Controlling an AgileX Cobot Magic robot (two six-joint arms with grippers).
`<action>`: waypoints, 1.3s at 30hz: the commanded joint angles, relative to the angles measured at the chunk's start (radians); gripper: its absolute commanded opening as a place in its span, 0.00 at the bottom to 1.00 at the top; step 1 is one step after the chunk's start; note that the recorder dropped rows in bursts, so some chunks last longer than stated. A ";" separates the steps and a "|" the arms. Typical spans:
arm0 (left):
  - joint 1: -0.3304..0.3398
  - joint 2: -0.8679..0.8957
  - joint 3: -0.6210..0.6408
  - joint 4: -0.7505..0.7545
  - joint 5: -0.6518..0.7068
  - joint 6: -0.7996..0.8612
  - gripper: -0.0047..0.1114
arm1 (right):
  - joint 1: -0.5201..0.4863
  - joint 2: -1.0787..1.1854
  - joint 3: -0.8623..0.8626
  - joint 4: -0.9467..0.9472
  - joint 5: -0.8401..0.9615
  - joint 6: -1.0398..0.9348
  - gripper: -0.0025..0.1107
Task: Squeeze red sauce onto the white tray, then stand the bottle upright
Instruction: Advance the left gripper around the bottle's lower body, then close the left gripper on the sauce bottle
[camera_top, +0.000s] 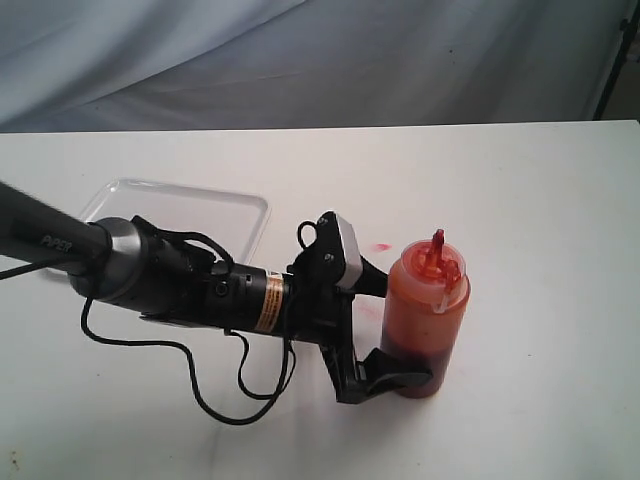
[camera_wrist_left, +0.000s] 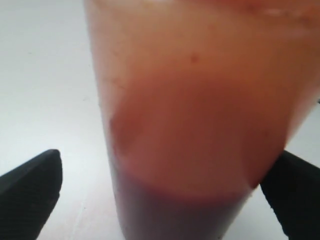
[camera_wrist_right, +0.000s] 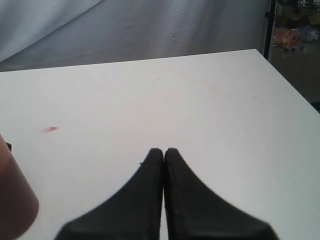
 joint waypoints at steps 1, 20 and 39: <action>-0.006 0.003 -0.007 0.031 0.000 -0.035 0.94 | -0.002 -0.001 0.003 0.002 -0.005 0.002 0.02; -0.006 0.006 -0.038 0.119 0.029 -0.110 0.94 | -0.002 -0.001 0.003 0.002 -0.005 0.002 0.02; -0.006 0.105 -0.206 0.345 0.069 -0.370 0.94 | -0.002 -0.001 0.003 0.002 -0.005 0.002 0.02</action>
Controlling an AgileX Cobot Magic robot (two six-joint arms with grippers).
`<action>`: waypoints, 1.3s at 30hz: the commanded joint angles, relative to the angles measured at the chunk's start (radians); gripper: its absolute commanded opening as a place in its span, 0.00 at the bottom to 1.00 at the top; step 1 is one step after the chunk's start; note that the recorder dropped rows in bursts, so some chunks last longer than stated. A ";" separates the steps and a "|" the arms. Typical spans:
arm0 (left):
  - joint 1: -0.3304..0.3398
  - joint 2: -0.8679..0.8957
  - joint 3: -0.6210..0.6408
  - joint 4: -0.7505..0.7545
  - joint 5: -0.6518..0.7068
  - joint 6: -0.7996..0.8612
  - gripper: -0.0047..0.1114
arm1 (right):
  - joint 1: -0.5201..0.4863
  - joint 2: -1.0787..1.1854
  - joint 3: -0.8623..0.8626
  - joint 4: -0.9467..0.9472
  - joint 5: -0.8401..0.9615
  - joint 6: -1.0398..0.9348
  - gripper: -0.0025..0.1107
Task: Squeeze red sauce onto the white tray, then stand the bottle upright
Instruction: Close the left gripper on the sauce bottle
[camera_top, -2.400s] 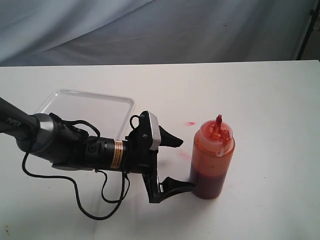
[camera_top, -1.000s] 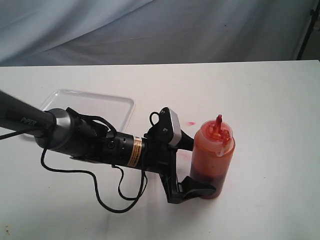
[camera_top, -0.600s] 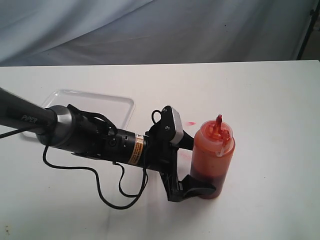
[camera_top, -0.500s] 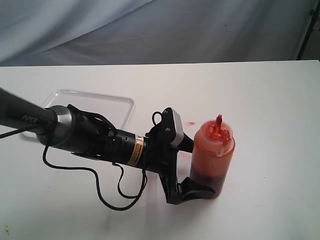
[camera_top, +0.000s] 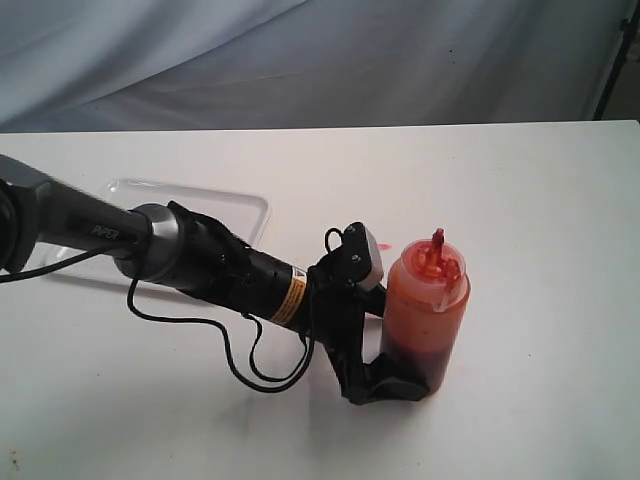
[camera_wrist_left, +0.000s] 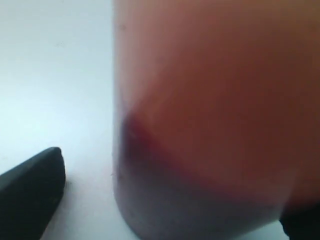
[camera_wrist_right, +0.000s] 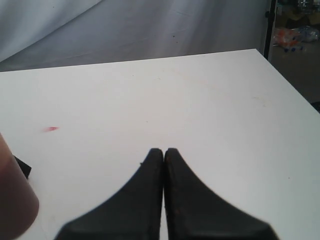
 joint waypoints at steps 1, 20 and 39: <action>-0.010 0.001 -0.014 0.021 0.007 -0.021 0.94 | -0.002 -0.001 0.003 0.002 -0.005 0.002 0.02; -0.092 0.007 -0.090 0.077 0.064 -0.028 0.64 | -0.002 -0.001 0.003 0.002 -0.005 0.002 0.02; -0.090 0.009 -0.100 0.061 0.253 0.055 0.64 | -0.002 -0.001 0.003 0.002 -0.005 0.002 0.02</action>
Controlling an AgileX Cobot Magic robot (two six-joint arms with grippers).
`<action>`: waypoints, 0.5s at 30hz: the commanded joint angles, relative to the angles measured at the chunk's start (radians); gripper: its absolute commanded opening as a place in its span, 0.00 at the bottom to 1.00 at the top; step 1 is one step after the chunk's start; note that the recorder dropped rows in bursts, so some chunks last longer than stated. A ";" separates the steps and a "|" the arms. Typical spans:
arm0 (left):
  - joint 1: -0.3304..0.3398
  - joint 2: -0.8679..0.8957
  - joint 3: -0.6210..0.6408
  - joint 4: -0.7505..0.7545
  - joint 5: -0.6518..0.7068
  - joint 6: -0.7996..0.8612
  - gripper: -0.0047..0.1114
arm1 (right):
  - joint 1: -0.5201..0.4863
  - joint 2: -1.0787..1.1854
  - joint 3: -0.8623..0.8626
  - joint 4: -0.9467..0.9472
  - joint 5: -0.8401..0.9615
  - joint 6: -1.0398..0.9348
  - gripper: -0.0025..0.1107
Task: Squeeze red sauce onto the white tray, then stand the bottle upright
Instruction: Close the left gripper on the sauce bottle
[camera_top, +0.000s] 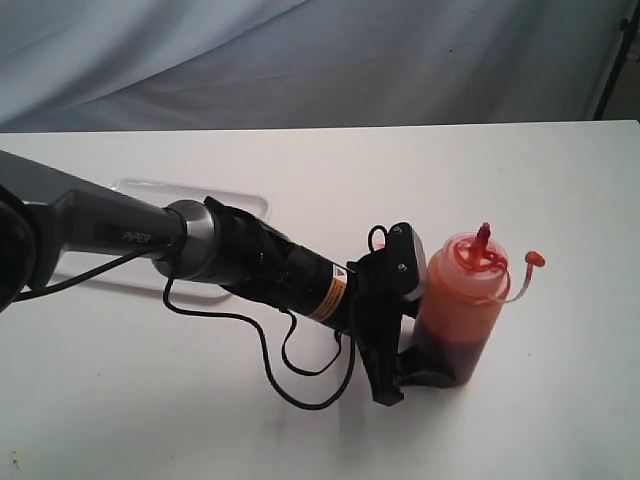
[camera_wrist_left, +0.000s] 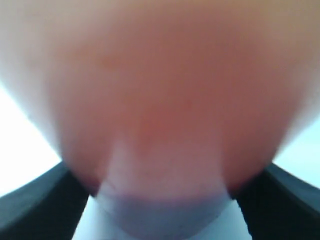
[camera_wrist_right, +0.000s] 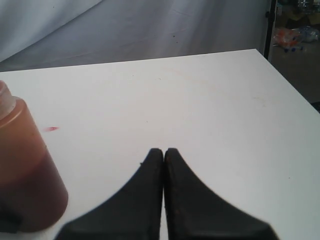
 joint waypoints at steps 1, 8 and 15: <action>0.000 0.008 -0.007 -0.010 0.139 0.039 0.64 | -0.002 -0.001 0.003 0.002 -0.005 0.002 0.02; 0.001 0.013 -0.007 -0.010 0.176 0.094 0.64 | -0.002 -0.001 0.003 0.002 -0.005 0.002 0.02; 0.001 0.013 -0.007 -0.014 0.176 0.092 0.64 | -0.002 -0.001 0.003 0.002 -0.005 0.002 0.02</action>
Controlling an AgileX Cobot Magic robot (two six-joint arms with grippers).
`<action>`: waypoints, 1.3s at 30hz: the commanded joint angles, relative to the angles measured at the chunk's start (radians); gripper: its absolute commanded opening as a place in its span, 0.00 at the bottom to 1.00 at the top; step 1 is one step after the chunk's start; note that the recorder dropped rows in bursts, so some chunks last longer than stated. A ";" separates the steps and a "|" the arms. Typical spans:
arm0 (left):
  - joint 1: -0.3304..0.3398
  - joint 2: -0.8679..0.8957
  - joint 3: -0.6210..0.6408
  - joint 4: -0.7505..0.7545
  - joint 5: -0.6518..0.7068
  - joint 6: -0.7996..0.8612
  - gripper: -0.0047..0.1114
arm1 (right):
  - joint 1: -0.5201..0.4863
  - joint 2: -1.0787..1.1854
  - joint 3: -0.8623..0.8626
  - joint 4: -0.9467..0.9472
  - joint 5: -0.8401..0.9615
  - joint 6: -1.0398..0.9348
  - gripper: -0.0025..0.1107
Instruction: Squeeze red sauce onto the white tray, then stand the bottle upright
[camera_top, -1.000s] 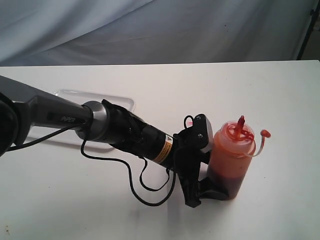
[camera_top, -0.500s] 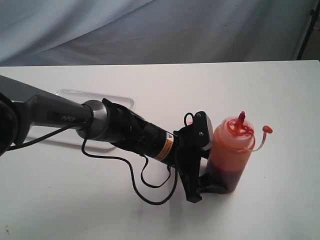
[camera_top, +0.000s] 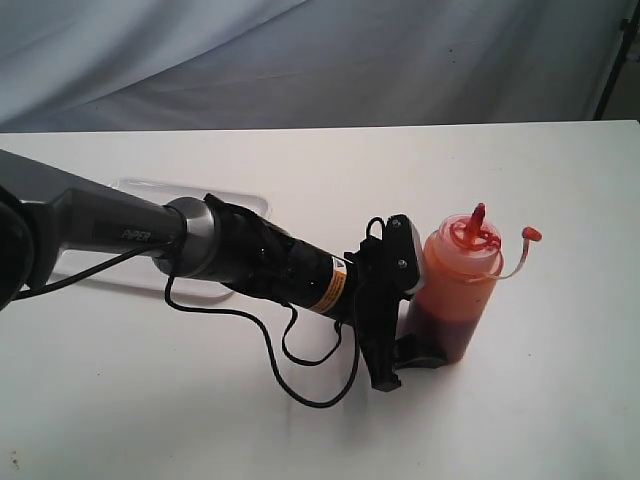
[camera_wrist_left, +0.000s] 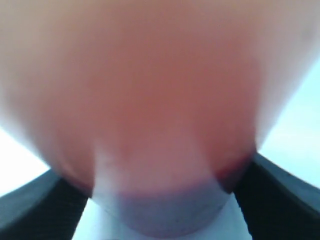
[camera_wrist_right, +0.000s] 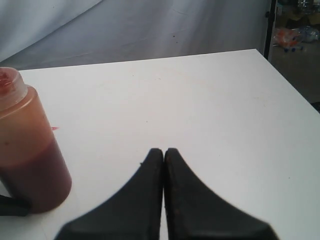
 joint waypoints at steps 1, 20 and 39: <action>0.001 0.013 0.000 0.020 0.077 0.014 0.64 | -0.002 -0.001 0.003 0.002 -0.005 0.002 0.02; 0.109 0.054 0.000 -0.059 -0.160 0.061 0.64 | -0.002 -0.001 0.003 0.002 -0.005 0.002 0.02; 0.109 0.086 -0.001 -0.231 -0.257 0.276 0.64 | -0.002 -0.001 0.003 0.002 -0.005 0.002 0.02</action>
